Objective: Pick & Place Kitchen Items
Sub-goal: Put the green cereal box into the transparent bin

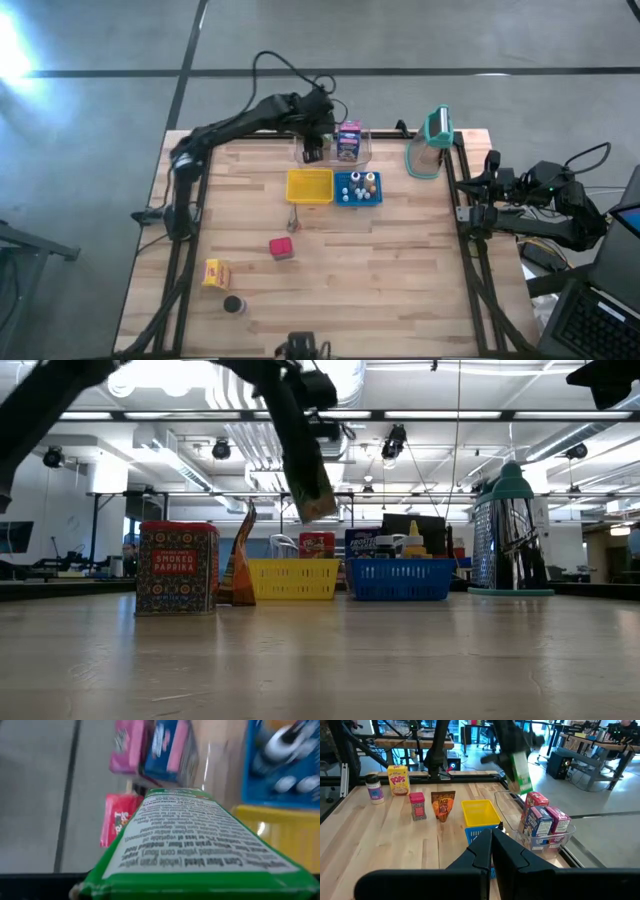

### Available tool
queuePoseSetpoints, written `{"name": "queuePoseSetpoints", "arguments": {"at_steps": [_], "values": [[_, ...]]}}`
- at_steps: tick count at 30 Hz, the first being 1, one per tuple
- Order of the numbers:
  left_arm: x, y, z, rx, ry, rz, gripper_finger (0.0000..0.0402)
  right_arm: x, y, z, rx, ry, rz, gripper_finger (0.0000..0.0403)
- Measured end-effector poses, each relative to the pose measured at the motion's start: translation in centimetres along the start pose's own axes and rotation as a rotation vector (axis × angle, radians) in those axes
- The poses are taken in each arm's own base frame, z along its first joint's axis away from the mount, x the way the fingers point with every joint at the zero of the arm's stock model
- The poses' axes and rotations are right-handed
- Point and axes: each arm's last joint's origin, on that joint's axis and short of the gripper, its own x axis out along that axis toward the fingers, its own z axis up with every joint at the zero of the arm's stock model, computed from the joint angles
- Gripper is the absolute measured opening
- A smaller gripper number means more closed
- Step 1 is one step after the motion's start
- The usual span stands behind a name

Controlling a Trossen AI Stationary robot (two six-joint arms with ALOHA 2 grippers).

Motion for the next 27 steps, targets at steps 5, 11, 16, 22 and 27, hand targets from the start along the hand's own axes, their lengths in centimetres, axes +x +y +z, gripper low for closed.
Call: {"name": "queuePoseSetpoints", "arguments": {"at_steps": [5, 11, 16, 22, 27], "values": [[3.3, 0.9, 0.0, 0.042, 0.076, 0.000, 0.0175, 0.0, 0.0, 0.0, 0.000, 0.000, 0.000, 0.0008], [7.0, 0.5, -0.4, 0.147, 0.164, 0.001, 0.0175, 0.0, 0.0, 0.0, 0.000, 0.000, 0.000, 0.0008], [9.2, 0.1, -0.8, 0.175, 0.212, -0.002, 0.0175, 0.0, 0.0, 0.0, 0.000, 0.000, 0.000, 0.0008], [10.8, -0.2, -1.0, 0.184, 0.230, -0.014, 0.0175, 0.0, 0.0, 0.0, 0.000, 0.000, 0.000, 0.0008], [12.8, -0.7, -1.3, 0.192, 0.253, -0.028, 0.0175, 0.0, 0.0, 0.0, 0.000, 0.000, 0.001, 0.0008]]}}
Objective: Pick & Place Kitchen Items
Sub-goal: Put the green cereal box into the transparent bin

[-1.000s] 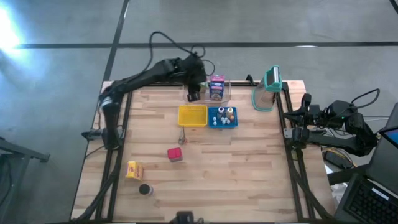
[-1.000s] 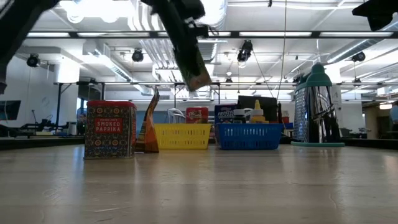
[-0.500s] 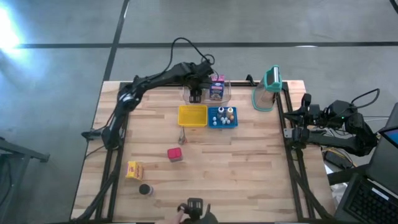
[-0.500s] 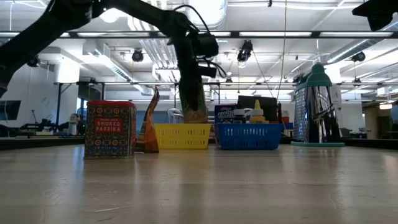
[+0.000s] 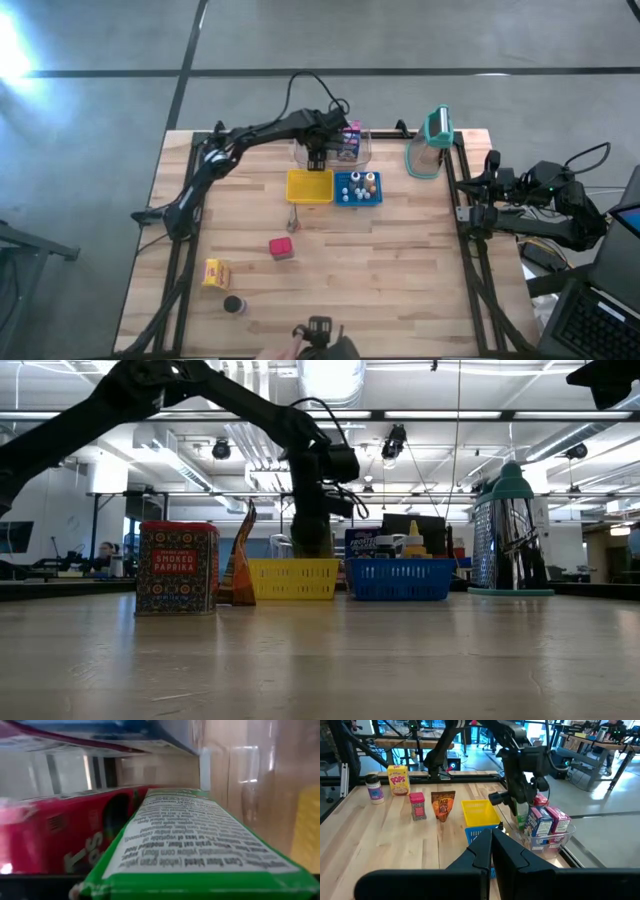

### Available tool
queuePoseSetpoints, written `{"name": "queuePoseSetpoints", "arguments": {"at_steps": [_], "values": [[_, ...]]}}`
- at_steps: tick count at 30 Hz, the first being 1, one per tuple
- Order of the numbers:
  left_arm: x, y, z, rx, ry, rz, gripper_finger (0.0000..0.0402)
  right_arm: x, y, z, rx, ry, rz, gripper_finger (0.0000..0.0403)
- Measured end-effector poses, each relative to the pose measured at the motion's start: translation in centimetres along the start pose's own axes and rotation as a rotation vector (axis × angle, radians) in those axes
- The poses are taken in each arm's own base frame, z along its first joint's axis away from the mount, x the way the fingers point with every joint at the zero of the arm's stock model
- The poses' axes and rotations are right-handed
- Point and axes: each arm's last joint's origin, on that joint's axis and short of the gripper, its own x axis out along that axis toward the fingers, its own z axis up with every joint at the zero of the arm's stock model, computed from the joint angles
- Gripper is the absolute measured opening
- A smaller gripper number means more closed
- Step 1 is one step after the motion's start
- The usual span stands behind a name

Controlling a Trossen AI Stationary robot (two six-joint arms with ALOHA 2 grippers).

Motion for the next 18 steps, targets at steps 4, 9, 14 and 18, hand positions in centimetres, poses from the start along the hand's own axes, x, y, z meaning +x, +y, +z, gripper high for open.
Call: {"name": "queuePoseSetpoints", "arguments": {"at_steps": [4, 9, 14, 18], "values": [[1.1, -0.2, 0.2, 0.000, 0.006, -0.001, 0.0175, 0.0, 0.0, 0.0, 0.000, 0.000, 0.000, 0.0008], [1.3, -0.2, 0.4, -0.001, -0.005, 0.009, 0.0175, 0.0, 0.0, 0.0, 0.000, 0.000, 0.000, 0.0008], [1.3, -0.2, 0.4, 0.002, -0.011, 0.011, 0.0185, 0.0, 0.0, 0.0, 0.000, 0.000, -0.001, 0.0008], [1.7, -0.2, 0.4, 0.008, -0.007, 0.008, 0.0203, 0.0, 0.0, 0.0, 0.000, 0.000, 0.000, 0.0008]]}}
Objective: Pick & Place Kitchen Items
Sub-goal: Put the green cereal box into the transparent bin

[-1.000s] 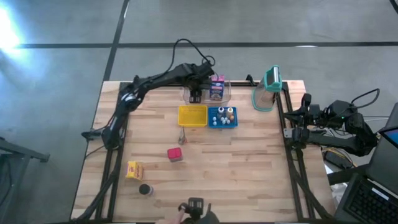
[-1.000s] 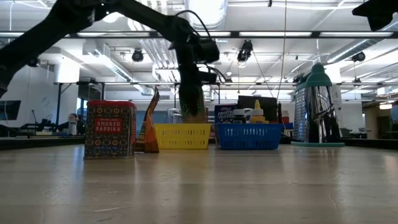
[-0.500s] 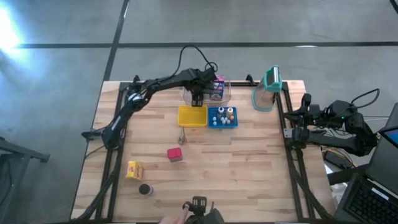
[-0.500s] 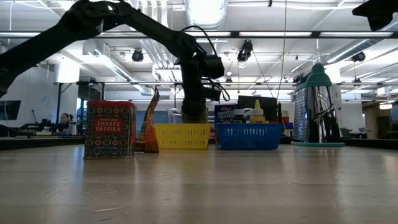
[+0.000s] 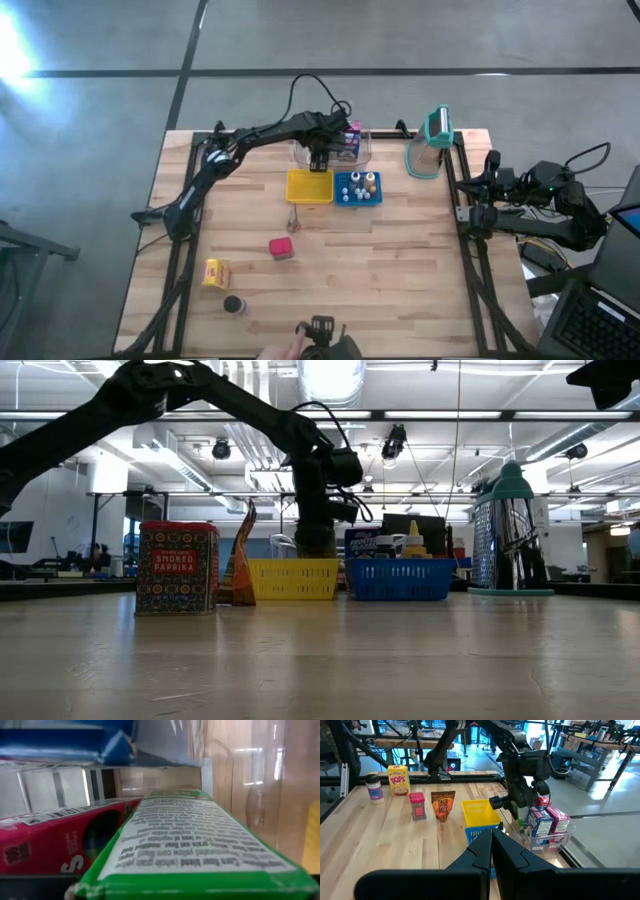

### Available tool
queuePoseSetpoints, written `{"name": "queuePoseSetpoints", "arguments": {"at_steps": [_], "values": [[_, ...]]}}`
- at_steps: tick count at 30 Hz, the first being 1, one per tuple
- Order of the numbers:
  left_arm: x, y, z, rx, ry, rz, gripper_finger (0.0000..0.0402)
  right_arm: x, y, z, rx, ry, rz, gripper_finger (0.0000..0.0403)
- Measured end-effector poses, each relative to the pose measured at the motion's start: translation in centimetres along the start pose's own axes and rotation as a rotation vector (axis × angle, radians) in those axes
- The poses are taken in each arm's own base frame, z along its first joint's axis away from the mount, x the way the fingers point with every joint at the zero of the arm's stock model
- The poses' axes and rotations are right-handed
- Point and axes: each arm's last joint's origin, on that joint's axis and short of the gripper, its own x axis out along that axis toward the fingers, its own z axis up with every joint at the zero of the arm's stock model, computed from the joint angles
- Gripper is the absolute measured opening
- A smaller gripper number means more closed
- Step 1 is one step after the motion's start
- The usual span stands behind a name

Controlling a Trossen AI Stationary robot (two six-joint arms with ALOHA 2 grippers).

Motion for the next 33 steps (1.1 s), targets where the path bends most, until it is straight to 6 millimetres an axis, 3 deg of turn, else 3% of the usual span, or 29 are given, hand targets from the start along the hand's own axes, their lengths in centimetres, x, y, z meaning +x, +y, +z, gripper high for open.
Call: {"name": "queuePoseSetpoints", "arguments": {"at_steps": [11, 26, 33], "values": [[0.0, 0.0, -0.2, 0.025, 0.051, 0.037, 0.0264, 0.0, 0.0, 0.0, 0.000, 0.000, 0.000, 0.0008], [-2.5, 1.0, 0.2, 0.035, 0.040, 0.070, 0.0270, 0.0, 0.0, 0.0, 0.000, -0.001, 0.000, 0.0008], [-2.6, 0.9, 0.1, 0.034, 0.045, 0.063, 0.0293, 0.0, 0.0, 0.0, 0.000, 0.000, 0.000, 0.0008]]}}
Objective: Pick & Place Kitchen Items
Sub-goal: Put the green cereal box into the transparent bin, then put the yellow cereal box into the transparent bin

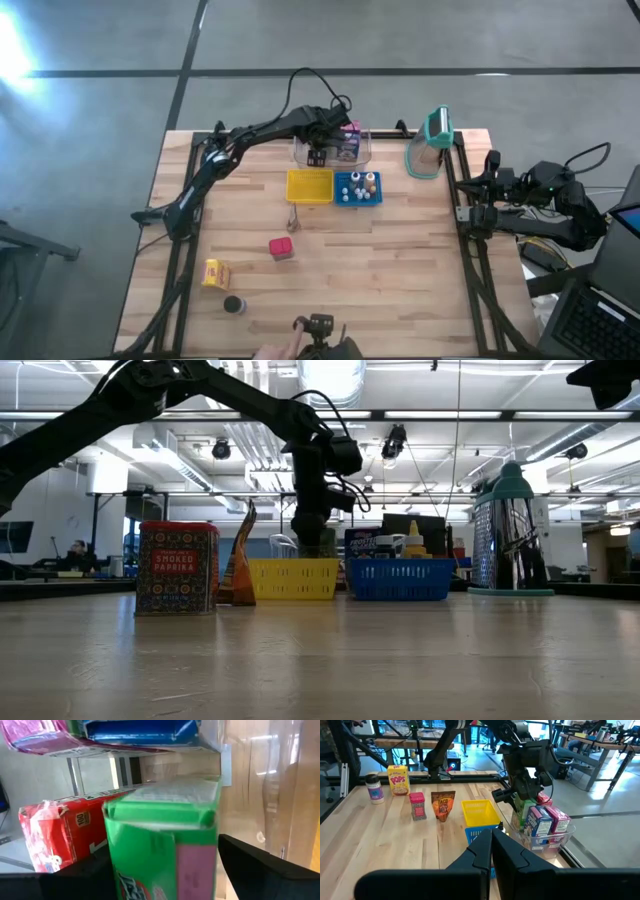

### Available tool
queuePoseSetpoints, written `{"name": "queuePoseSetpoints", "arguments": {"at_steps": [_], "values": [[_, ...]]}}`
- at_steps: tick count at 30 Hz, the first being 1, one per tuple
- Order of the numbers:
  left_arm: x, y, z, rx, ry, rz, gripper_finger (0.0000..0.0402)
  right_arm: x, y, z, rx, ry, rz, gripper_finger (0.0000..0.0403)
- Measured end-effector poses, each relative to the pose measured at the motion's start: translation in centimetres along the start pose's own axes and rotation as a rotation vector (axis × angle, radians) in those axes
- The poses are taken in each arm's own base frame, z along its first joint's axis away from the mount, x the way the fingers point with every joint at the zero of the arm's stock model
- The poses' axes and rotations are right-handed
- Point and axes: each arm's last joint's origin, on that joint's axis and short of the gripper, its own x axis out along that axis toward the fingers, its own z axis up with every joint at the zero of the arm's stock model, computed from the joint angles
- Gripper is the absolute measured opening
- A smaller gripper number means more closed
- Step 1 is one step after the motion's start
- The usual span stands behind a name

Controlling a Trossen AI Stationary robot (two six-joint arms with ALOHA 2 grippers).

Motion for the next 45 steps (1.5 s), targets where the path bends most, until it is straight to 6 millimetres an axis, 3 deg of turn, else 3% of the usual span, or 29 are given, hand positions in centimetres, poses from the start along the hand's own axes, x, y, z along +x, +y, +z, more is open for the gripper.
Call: {"name": "queuePoseSetpoints", "arguments": {"at_steps": [11, 25, 30, 37, 41, 45], "values": [[-0.6, 0.2, -0.1, 0.005, 0.030, 0.012, 0.0310, 0.0, 0.0, 0.0, 0.000, 0.000, 0.000, 0.0008], [-6.1, 1.7, 0.2, -0.098, -0.005, 0.042, 0.0312, 0.0, 0.0, 0.0, 0.000, 0.000, 0.000, 0.0008], [-9.4, 1.6, -0.9, -0.193, -0.020, 0.065, 0.0312, 0.0, 0.0, 0.0, 0.000, 0.000, 0.001, 0.0008], [-16.9, 1.7, -3.4, -0.459, -0.127, 0.132, 0.0312, 0.0, 0.0, 0.0, 0.000, 0.000, 0.000, 0.0008], [-20.5, 0.0, -4.6, -0.616, -0.188, 0.112, 0.0312, 0.0, 0.0, 0.0, 0.000, 0.000, 0.000, 0.0008], [-22.9, -3.1, -5.5, -0.686, -0.219, 0.065, 0.0312, 0.0, 0.0, 0.0, 0.000, 0.000, 0.000, 0.0008]]}}
